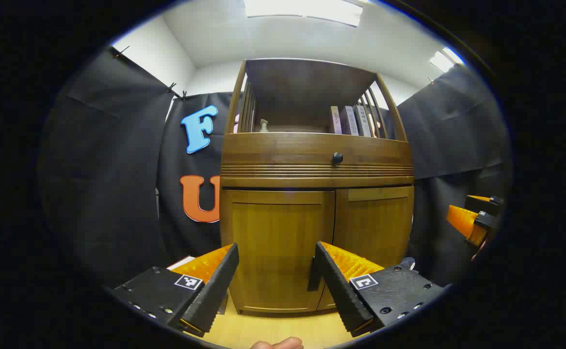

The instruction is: Open the right door of the double-door shoe cabinet with the right hand, and open the left door with the left hand.

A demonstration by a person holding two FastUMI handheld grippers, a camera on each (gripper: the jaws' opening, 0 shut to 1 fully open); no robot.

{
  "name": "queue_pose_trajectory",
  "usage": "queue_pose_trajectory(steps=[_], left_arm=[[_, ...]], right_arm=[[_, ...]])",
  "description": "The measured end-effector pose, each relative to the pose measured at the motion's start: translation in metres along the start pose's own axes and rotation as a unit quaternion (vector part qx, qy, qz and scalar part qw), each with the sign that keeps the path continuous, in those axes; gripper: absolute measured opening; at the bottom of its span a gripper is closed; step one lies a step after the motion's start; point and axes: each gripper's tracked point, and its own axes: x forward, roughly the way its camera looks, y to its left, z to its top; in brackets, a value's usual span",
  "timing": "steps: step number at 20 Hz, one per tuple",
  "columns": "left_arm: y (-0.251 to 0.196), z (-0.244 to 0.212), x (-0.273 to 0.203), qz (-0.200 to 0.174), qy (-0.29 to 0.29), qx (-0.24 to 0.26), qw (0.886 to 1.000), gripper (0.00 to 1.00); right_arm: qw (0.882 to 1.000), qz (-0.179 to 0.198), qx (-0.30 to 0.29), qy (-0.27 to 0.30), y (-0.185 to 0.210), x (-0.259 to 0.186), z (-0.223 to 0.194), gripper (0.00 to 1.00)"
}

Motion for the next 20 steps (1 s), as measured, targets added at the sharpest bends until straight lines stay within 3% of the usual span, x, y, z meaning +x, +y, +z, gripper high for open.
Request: queue_pose_trajectory(steps=[1,11,20], left_arm=[[-0.002,0.001,0.003,-0.001,0.003,0.000,1.000,0.94],[-0.016,0.017,0.017,-0.002,-0.027,0.013,1.000,0.95],[-0.011,0.025,0.031,0.007,-0.035,-0.018,0.999,0.95]], right_arm=[[1.000,0.002,0.000,-0.001,-0.001,0.001,-0.001,1.00],[1.000,0.024,0.014,0.004,0.009,0.018,-0.007,1.00],[0.999,0.034,0.014,0.013,0.015,0.027,-0.010,1.00]])
